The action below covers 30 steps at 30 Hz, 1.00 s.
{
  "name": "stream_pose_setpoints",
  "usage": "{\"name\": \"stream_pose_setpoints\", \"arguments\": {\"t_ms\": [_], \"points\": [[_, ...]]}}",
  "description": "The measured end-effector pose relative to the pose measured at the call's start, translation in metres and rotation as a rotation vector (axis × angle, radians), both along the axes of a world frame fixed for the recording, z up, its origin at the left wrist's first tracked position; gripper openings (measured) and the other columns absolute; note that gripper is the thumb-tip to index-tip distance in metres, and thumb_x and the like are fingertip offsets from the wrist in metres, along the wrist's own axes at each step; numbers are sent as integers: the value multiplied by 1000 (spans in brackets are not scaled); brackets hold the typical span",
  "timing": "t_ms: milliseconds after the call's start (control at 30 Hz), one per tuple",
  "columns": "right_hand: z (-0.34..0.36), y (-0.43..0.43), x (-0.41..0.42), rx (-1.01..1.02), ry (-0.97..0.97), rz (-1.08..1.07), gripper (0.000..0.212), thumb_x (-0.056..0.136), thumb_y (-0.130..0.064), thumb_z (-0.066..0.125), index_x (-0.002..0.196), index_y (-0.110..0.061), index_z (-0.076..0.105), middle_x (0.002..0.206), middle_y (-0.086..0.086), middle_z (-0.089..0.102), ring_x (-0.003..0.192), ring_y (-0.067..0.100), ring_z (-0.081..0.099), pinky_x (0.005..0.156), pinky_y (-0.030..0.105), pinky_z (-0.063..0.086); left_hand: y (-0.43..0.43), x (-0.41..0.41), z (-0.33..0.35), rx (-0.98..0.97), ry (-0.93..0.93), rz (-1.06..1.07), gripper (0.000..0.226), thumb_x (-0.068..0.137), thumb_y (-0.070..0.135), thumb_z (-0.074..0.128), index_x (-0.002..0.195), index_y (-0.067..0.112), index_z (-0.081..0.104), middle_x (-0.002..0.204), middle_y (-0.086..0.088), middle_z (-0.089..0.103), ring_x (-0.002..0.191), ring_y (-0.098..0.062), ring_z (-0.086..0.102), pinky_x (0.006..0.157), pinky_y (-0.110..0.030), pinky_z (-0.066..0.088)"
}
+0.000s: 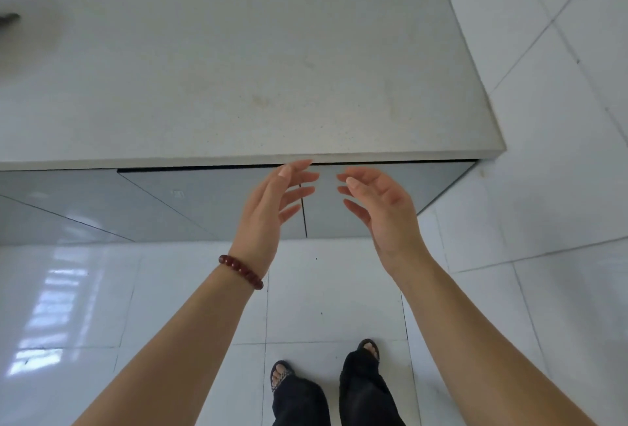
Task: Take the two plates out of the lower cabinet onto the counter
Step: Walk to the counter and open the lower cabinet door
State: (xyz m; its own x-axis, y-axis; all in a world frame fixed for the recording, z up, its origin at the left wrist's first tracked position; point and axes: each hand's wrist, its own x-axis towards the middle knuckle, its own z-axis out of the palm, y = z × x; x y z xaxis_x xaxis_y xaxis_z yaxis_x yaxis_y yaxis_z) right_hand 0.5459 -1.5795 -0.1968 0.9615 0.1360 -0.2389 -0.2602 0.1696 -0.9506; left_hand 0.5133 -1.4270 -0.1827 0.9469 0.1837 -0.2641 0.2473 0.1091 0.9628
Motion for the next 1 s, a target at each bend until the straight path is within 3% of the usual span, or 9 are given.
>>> {"name": "stream_pose_setpoints", "arguments": {"t_ms": [400,667,833,1000], "points": [[-137,29,20,-47,-97,-15,14,82,-24,67,94,-23,71,103,-8,74,104,9,65,100,41,46,19,19,-141,13,-106,-16,39,85,49,38,112,35,63,111,10,70,106,-8,63,91,-33,45],[-234,38,36,-21,-185,-36,13,78,-28,67,90,-29,73,106,-8,73,107,12,64,101,42,46,27,39,-237,15,-206,-42,42,80,54,39,113,38,62,115,12,67,108,-7,62,93,-34,44],[-284,40,47,25,-257,-23,15,78,-26,67,93,-29,71,97,-15,74,101,12,66,94,36,51,31,51,-289,27,-291,-44,44,76,57,41,113,43,61,118,15,66,109,-6,61,92,-33,45],[-323,40,51,80,-324,-29,17,85,-12,63,90,-27,70,103,2,66,86,9,63,90,39,53,31,58,-330,55,-361,-22,38,82,50,39,111,45,62,115,18,66,106,-5,63,90,-34,46]]}}
